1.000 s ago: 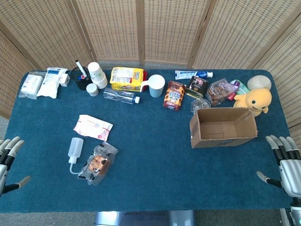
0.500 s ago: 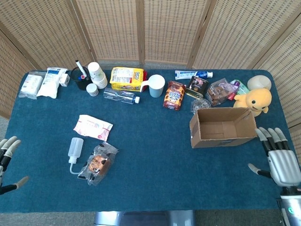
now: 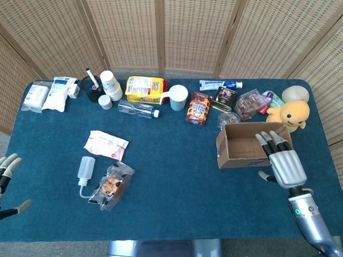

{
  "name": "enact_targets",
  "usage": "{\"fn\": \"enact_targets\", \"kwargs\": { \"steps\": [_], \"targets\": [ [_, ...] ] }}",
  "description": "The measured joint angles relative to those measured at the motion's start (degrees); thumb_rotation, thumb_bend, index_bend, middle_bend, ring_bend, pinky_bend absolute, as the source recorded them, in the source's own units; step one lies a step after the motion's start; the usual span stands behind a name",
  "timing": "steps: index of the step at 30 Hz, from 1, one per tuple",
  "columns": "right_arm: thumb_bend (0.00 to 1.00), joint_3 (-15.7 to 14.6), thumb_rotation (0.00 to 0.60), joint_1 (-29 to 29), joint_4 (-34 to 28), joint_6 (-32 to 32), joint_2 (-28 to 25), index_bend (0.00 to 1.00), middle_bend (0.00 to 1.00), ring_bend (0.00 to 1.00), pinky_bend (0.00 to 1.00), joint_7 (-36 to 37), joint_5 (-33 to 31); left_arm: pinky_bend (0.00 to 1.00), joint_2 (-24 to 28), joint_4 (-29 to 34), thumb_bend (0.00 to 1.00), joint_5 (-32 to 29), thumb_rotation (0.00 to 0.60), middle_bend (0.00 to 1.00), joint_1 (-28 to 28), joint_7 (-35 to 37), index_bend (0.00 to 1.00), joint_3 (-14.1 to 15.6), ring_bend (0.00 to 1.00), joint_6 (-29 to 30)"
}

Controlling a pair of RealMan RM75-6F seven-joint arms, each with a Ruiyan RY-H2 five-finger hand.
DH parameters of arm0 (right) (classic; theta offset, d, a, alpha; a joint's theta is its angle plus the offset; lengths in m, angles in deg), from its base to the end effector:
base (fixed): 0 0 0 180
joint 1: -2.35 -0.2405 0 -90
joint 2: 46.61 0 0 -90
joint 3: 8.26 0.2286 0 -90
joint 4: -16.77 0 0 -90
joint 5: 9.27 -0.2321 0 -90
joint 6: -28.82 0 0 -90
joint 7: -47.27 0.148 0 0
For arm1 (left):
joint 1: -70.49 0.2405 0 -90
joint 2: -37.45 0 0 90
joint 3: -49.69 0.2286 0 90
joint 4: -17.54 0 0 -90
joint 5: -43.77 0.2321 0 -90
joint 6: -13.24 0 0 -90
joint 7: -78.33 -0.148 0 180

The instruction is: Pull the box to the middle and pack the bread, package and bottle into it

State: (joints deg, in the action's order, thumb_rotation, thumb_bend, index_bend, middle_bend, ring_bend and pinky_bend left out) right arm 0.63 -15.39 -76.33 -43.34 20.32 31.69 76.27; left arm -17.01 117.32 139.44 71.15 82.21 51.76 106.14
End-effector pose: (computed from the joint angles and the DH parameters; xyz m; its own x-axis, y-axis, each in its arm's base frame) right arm -0.2357 -0.2661 0.0961 0.5826 0.0102 0.8127 -0.7902 -0.2272 0.5692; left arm -0.2751 0.1359 0.1605 0.3685 -0.0042 0.9296 0.9263 -0.0828 -0.3676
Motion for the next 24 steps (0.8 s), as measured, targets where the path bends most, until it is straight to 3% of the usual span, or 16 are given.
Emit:
{"fn": "enact_targets", "kwargs": {
  "steps": [8, 11, 14, 16, 17, 20, 24],
  "targets": [
    [0.0, -1.26, 0.6, -2.25, 9.66, 2.56, 5.96, 0.14, 0.14, 0.08, 0.28, 0.65, 0.02, 0.0, 0.04, -0.45, 0.09, -0.72, 0.6, 0.0, -0.07, 0.3, 0.0, -0.24, 0.0, -0.28],
    [0.0, -1.77, 0.6, -3.1, 12.44, 3.21, 7.83, 0.24, 0.26, 0.17, 0.37, 1.63, 0.43, 0.0, -0.12, -0.41, 0.09, -0.82, 0.6, 0.0, -0.14, -0.09, 0.0, -0.23, 0.0, -0.59],
    [0.0, -1.95, 0.6, -3.83, 15.08, 3.21, 9.54, 0.4, 0.4, 0.35, 0.52, 2.9, 1.1, 0.0, -0.28, -0.38, 0.09, -0.95, 0.6, 0.0, -0.12, -0.52, 0.0, -0.2, 0.0, -0.71],
    [0.06, -1.99, 0.6, -4.19, 17.26, 2.67, 10.9, 0.48, 0.48, 0.45, 0.62, 3.94, 1.7, 0.0, -0.39, -0.36, 0.09, -1.11, 0.6, 0.0, -0.07, -0.74, 0.0, -0.22, 0.0, -0.73],
    [0.15, -2.03, 0.6, -4.31, 18.32, 2.31, 11.53, 0.54, 0.52, 0.5, 0.67, 4.42, 2.04, 0.0, -0.46, -0.35, 0.09, -1.21, 0.6, 0.0, -0.05, -0.88, 0.0, -0.25, 0.0, -0.74],
    [0.29, -2.24, 0.6, -4.67, 22.4, 0.73, 13.78, 0.63, 0.59, 0.57, 0.74, 6.09, 3.36, 0.0, -0.66, -0.42, 0.09, -1.43, 0.6, 0.0, -0.08, -1.16, 0.0, -0.31, 0.0, -0.94],
    [0.35, -2.68, 0.6, -5.08, 28.02, -2.47, 16.85, 0.67, 0.62, 0.6, 0.77, 8.72, 5.74, 0.0, -0.82, -0.42, 0.09, -1.83, 0.6, 0.0, -0.26, -1.45, 0.0, -0.44, 0.0, -1.41]
  ]
}}
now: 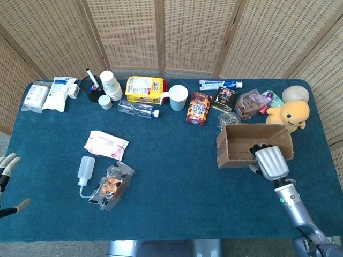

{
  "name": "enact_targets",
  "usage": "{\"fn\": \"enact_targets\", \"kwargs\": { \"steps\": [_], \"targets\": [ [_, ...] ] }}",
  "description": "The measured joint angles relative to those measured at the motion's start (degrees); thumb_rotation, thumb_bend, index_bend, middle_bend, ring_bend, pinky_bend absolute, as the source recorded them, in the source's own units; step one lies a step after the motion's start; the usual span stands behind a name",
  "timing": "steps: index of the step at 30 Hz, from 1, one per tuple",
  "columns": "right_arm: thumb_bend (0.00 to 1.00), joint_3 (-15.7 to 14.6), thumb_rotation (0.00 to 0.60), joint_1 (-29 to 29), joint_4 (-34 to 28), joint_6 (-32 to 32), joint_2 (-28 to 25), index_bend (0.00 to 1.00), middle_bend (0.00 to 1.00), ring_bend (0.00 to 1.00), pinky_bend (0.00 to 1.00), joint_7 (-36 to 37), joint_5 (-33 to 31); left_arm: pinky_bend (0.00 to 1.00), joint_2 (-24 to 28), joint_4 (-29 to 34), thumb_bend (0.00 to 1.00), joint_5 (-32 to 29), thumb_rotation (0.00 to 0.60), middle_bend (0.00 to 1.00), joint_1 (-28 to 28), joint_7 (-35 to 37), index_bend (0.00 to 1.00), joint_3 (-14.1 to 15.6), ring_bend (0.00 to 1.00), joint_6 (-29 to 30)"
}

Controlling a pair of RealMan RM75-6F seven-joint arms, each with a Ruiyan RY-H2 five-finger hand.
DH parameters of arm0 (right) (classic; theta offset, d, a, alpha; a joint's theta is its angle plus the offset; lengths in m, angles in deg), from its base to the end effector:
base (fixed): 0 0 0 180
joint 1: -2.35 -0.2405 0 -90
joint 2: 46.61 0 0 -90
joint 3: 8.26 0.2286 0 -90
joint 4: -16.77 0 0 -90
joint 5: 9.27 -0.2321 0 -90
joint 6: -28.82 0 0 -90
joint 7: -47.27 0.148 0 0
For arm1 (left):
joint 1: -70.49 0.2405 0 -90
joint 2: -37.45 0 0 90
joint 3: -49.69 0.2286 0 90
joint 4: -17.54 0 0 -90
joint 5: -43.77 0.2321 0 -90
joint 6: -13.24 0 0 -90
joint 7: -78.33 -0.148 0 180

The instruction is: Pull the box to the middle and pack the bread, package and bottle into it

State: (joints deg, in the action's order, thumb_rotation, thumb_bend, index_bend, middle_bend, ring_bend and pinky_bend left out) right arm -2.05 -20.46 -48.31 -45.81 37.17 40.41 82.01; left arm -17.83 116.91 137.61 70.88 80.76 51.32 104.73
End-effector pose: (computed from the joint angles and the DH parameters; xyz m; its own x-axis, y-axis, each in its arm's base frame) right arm -0.2693 -0.2961 0.0482 0.6237 0.0771 0.7778 -0.7286 -0.3032 0.6143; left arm -0.2800 0.1393 0.1568 0.3879 0.0074 0.9217 0.9204 -0.0559 -0.3869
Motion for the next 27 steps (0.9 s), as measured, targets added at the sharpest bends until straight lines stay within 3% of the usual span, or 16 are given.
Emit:
{"fn": "enact_targets", "kwargs": {
  "steps": [4, 9, 18, 27],
  "targets": [
    [0.36, -0.87, 0.6, -0.7, 4.52, -3.8, 2.3, 0.67, 0.62, 0.6, 0.78, 2.73, 3.54, 0.0, -0.12, 0.05, 0.09, -0.18, 0.6, 0.0, -0.15, -0.31, 0.0, -0.06, 0.0, -0.34],
    [0.36, -1.66, 0.6, -1.76, 4.74, -5.93, 3.06, 0.68, 0.62, 0.6, 0.77, 2.78, 6.07, 0.0, -0.13, 0.07, 0.09, -0.28, 0.6, 0.0, -0.09, -0.22, 0.0, -0.1, 0.0, -0.23],
    [0.35, -2.35, 0.6, -4.18, -3.54, -6.93, 2.68, 0.68, 0.62, 0.6, 0.78, -4.3, 10.35, 0.0, 0.18, -0.11, 0.09, -0.33, 0.6, 0.0, 0.03, 0.98, 0.0, -0.16, 0.0, 0.08],
    [0.34, -1.25, 0.6, -9.59, -14.03, 1.31, 3.32, 0.67, 0.62, 0.6, 0.78, -16.42, 11.42, 0.0, 0.69, -0.34, 0.09, -0.62, 0.6, 0.0, 0.0, 2.69, 0.0, -0.33, 0.0, 0.16]
  ]
}}
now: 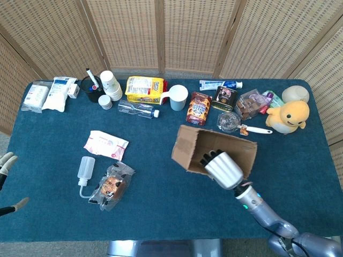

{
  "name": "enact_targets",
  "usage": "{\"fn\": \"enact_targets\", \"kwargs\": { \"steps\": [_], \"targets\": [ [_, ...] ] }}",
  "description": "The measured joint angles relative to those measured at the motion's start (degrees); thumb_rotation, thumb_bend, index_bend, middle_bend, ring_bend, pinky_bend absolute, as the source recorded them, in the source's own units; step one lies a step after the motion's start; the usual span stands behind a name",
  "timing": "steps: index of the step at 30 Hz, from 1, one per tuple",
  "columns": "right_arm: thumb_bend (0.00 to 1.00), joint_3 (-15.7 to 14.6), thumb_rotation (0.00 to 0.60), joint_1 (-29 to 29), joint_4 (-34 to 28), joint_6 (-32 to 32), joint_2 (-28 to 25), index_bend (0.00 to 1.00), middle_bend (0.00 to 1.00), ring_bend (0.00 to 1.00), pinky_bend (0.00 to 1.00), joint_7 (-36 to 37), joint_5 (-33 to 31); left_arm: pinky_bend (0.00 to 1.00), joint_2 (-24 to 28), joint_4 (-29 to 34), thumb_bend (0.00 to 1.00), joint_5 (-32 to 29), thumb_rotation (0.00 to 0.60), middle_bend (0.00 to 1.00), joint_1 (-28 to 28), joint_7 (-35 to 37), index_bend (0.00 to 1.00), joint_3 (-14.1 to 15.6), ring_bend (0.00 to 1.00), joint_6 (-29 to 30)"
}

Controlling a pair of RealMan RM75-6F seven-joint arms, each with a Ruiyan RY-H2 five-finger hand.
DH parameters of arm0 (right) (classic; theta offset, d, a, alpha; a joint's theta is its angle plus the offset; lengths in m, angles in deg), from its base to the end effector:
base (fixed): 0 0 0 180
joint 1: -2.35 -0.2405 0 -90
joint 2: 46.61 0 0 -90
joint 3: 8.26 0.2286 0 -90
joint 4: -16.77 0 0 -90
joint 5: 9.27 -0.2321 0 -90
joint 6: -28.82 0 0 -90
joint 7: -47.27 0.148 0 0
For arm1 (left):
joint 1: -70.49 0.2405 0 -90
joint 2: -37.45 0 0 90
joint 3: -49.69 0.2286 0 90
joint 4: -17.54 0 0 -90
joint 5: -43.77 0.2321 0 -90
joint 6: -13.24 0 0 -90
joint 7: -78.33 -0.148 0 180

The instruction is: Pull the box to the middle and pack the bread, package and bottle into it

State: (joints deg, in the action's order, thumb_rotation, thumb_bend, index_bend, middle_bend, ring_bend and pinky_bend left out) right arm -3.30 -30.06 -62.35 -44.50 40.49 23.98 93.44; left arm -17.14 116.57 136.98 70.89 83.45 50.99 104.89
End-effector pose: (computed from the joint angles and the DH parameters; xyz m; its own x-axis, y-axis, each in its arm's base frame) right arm -0.1352 -0.2773 -0.0091 0.5960 0.2574 0.7606 -0.4948 -0.6283 0.6003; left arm -0.2830 0.1406 0.1625 0.3613 0.0009 0.9325 0.9315 -0.0463 -0.3608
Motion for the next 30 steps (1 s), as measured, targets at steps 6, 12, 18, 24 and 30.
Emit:
{"fn": "enact_targets", "kwargs": {
  "steps": [6, 12, 18, 24, 30],
  "targets": [
    [0.34, 1.63, 0.6, -3.86, -3.27, 7.03, 2.23, 0.67, 0.62, 0.6, 0.77, -7.77, -1.41, 0.0, 0.33, -0.27, 0.09, -0.04, 0.6, 0.0, -0.02, 1.19, 0.0, -0.05, 0.0, 0.05],
    [0.34, 3.8, 0.6, -7.42, -5.84, 12.68, 4.67, 0.67, 0.62, 0.6, 0.78, -16.1, -3.76, 0.0, 0.65, -0.55, 0.09, -0.79, 0.6, 0.0, -0.25, 2.63, 0.0, -0.3, 0.0, -0.46],
    [0.33, 6.12, 0.6, -11.29, -7.69, 18.46, 7.99, 0.67, 0.62, 0.6, 0.77, -23.88, -7.33, 0.0, 0.72, -0.73, 0.09, -0.59, 0.6, 0.0, -0.5, 2.97, 0.0, -0.07, 0.0, -1.09],
    [0.32, 8.29, 0.6, -15.16, -6.88, 23.17, 12.2, 0.68, 0.62, 0.6, 0.77, -30.32, -11.74, 0.0, 0.73, -1.06, 0.09, -0.81, 0.6, 0.0, -0.53, 3.48, 0.0, -0.04, 0.0, -1.29],
    [0.32, 10.63, 0.6, -17.94, -3.64, 24.82, 17.22, 0.68, 0.62, 0.6, 0.78, -34.34, -17.64, 0.0, 0.77, -1.32, 0.09, -1.67, 0.6, 0.0, -0.63, 3.95, 0.0, -0.24, 0.0, -1.7]
  ]
}}
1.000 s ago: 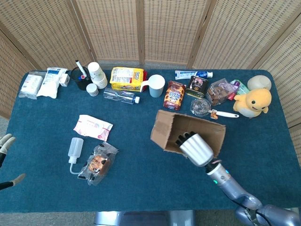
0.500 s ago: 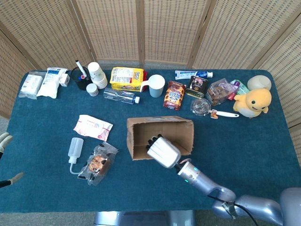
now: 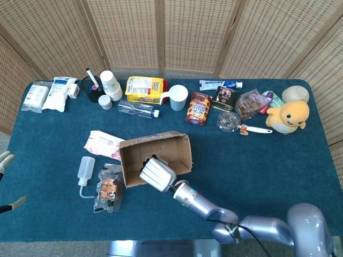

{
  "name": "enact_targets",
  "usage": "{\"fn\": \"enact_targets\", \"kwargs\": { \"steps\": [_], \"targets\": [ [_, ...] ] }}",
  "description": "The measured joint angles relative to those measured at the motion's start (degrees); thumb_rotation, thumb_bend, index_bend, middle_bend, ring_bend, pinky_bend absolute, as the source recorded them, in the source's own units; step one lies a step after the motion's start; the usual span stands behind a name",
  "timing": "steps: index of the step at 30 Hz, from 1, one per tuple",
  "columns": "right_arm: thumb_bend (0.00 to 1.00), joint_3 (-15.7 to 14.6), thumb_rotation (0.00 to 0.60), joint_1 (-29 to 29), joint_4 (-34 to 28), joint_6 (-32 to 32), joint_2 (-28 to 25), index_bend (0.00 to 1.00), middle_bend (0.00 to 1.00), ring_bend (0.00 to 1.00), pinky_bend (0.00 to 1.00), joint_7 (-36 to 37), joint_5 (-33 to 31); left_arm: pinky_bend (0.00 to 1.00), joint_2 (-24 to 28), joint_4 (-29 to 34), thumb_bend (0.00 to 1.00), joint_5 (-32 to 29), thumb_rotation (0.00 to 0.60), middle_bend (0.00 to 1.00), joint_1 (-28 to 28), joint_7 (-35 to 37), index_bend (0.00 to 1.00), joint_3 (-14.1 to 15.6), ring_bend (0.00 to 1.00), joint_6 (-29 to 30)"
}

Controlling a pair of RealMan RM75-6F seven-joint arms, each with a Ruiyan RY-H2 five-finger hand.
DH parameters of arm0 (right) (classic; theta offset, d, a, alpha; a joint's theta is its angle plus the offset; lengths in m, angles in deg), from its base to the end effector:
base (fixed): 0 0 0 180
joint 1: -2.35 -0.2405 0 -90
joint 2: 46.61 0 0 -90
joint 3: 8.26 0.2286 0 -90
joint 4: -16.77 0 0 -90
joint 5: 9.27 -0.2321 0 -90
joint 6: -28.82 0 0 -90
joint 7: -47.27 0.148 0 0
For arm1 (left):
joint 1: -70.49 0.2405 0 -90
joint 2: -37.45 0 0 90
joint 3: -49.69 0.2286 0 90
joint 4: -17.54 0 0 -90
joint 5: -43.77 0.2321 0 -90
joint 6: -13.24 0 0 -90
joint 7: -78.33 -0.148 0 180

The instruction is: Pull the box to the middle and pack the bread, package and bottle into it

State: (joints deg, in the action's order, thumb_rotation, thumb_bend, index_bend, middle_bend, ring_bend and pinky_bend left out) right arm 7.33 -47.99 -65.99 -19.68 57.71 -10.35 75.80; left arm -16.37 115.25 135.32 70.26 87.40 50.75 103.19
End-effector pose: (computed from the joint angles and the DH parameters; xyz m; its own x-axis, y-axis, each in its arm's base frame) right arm 0.0214 -0.2783 -0.1045 0.7205 0.3505 0.5984 -0.2015 -0.7199 0.6642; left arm -0.2927 0.1448 0.1672 0.3322 0.0215 0.9430 0.9431 -0.0250 -0.3316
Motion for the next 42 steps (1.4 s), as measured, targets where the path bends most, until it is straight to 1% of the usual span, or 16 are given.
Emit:
{"fn": "enact_targets", "kwargs": {
  "steps": [2, 4, 5, 6, 7, 9, 10, 12, 15, 20, 24, 29, 33, 38, 42],
  "targets": [
    [0.31, 0.6, 0.6, -0.84, 1.27, 0.21, 1.1, 0.67, 0.62, 0.6, 0.77, -1.13, -1.73, 0.0, 0.06, -0.09, 0.09, -0.27, 0.6, 0.0, 0.03, 0.35, 0.0, -0.07, 0.0, -0.01],
    [0.3, 1.01, 0.6, -1.29, 2.23, 0.17, 1.79, 0.59, 0.61, 0.59, 0.77, -1.99, -3.23, 0.0, 0.12, -0.22, 0.09, -0.56, 0.6, 0.0, 0.05, 0.65, 0.0, -0.14, 0.0, -0.06],
    [0.27, 1.13, 0.6, -1.4, 2.47, 0.12, 1.98, 0.5, 0.58, 0.57, 0.76, -2.31, -3.87, 0.0, 0.16, -0.31, 0.09, -0.74, 0.6, 0.0, 0.05, 0.85, 0.0, -0.19, 0.0, -0.12],
    [0.23, 1.22, 0.6, -1.49, 2.7, 0.04, 2.14, 0.38, 0.55, 0.54, 0.74, -2.67, -4.54, 0.0, 0.19, -0.38, 0.09, -0.83, 0.6, 0.0, 0.05, 1.02, 0.0, -0.22, 0.0, -0.15],
    [0.19, 1.28, 0.6, -1.57, 2.94, -0.11, 2.27, 0.31, 0.51, 0.51, 0.72, -3.18, -5.41, 0.0, 0.22, -0.45, 0.09, -0.91, 0.6, 0.0, 0.05, 1.18, 0.0, -0.26, 0.0, -0.16],
    [0.1, 1.27, 0.6, -1.59, 3.03, -0.31, 2.28, 0.14, 0.38, 0.41, 0.64, -3.96, -6.98, 0.0, 0.3, -0.59, 0.09, -1.08, 0.6, 0.0, 0.03, 1.53, 0.0, -0.35, 0.0, -0.21],
    [0.08, 1.24, 0.6, -1.57, 2.94, -0.37, 2.21, 0.1, 0.32, 0.37, 0.6, -4.32, -7.7, 0.0, 0.33, -0.63, 0.09, -1.13, 0.6, 0.0, 0.01, 1.67, 0.0, -0.38, 0.0, -0.24],
    [0.06, 1.15, 0.6, -1.49, 2.48, -0.45, 1.89, 0.04, 0.22, 0.28, 0.54, -4.97, -9.19, 0.0, 0.42, -0.7, 0.09, -1.18, 0.6, 0.0, -0.01, 1.98, 0.0, -0.41, 0.0, -0.3],
    [0.05, 0.95, 0.6, -1.44, 0.76, -0.7, 0.87, 0.02, 0.14, 0.2, 0.5, -6.03, -11.34, 0.0, 0.48, -0.81, 0.09, -1.17, 0.6, 0.0, 0.01, 2.26, 0.0, -0.41, 0.0, -0.26],
    [0.04, 0.95, 0.6, -1.77, -3.0, -1.79, -1.34, 0.01, 0.09, 0.14, 0.44, -6.18, -12.77, 0.0, 0.45, -0.72, 0.09, -0.95, 0.6, 0.0, 0.05, 2.16, 0.0, -0.34, 0.0, -0.22],
    [0.03, 1.47, 0.6, -2.45, -5.6, -2.3, -2.93, 0.01, 0.09, 0.12, 0.42, -6.57, -14.57, 0.0, 0.39, -0.6, 0.09, -0.79, 0.6, 0.0, 0.18, 1.83, 0.0, -0.28, 0.0, 0.03],
    [0.03, 2.58, 0.6, -3.76, -9.69, -3.35, -5.02, 0.01, 0.09, 0.11, 0.42, -9.52, -18.32, 0.0, 0.45, -0.48, 0.09, -0.62, 0.6, 0.0, 0.29, 1.89, 0.0, -0.24, 0.0, 0.24],
    [0.0, 3.49, 0.6, -4.78, -13.13, -4.98, -6.82, 0.01, 0.09, 0.11, 0.42, -11.73, -20.22, 0.0, 0.52, -0.62, 0.09, -0.68, 0.6, 0.0, 0.28, 2.28, 0.0, -0.21, 0.0, 0.11],
    [0.0, 4.98, 0.6, -5.7, -18.98, -7.17, -9.91, 0.02, 0.09, 0.1, 0.42, -12.73, -21.68, 0.0, 0.68, -0.77, 0.09, -0.85, 0.6, 0.0, 0.27, 2.81, 0.0, -0.29, 0.0, 0.08],
    [0.0, 6.35, 0.6, -5.94, -23.99, -9.42, -12.61, 0.02, 0.09, 0.1, 0.41, -11.6, -21.84, 0.0, 0.86, -0.78, 0.09, -0.9, 0.6, 0.0, 0.42, 3.35, 0.0, -0.33, 0.0, 0.37]
  ]
}}
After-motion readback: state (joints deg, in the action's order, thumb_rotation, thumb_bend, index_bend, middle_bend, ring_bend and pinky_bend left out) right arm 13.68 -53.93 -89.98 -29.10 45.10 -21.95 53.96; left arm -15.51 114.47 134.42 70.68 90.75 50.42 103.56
